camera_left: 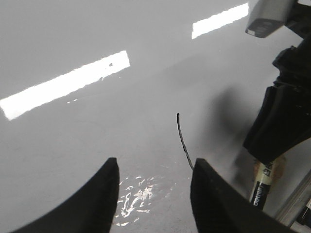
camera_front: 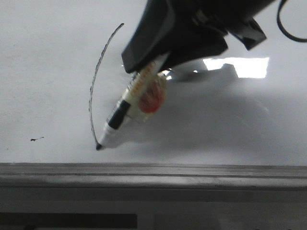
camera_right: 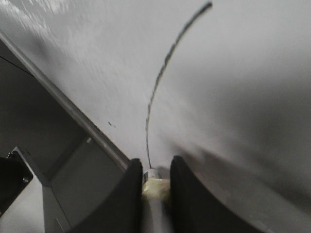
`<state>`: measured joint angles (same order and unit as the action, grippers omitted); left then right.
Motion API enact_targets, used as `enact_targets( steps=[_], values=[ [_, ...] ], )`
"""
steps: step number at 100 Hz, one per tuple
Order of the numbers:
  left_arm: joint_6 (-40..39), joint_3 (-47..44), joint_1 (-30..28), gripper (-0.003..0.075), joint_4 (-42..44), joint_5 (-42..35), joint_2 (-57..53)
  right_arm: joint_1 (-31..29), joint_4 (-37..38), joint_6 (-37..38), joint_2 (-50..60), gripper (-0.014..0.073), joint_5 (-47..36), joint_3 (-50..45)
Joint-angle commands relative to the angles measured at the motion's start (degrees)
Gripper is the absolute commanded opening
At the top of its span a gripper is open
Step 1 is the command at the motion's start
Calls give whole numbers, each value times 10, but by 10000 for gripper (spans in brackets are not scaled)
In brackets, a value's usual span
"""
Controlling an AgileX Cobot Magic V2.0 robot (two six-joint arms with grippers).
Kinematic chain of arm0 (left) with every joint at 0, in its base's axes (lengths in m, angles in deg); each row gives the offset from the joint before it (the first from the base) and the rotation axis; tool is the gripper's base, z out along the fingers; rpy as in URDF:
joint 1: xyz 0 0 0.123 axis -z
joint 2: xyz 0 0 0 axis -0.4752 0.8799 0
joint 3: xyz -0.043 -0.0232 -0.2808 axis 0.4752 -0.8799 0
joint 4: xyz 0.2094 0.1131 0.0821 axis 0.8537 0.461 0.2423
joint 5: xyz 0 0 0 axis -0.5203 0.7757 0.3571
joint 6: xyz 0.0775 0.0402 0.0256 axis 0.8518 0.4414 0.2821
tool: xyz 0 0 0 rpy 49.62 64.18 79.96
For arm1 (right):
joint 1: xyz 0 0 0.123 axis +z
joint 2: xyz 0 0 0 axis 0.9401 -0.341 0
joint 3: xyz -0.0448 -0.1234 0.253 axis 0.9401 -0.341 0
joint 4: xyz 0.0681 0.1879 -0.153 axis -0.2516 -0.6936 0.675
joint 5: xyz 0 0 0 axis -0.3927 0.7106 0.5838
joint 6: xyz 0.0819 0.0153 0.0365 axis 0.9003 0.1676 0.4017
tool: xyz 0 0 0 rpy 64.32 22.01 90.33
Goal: Write number 6 on whiteboard
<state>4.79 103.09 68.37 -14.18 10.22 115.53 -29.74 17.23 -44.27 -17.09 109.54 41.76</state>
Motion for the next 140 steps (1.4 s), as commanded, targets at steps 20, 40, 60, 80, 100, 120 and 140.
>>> enact_targets(
  steps=[20,40,60,80,100,120,140],
  values=[
    [-5,21,-1,314,-5,-42,3,-26,31,-11,37,-61,-94,27],
    [-5,21,-1,314,-5,-33,3,6,31,-11,7,-61,-93,36],
    [-3,20,38,314,-5,-33,22,68,31,-19,65,-61,-112,37],
    [-3,20,149,314,14,-41,112,86,31,-19,65,-61,-90,37],
    [-3,20,173,316,18,-112,191,117,30,-18,65,-61,-83,37],
    [-3,20,172,315,18,-116,230,122,29,-18,65,-61,-75,37],
    [-3,20,172,78,17,-123,238,122,28,-18,64,-61,-55,37]
  ],
)
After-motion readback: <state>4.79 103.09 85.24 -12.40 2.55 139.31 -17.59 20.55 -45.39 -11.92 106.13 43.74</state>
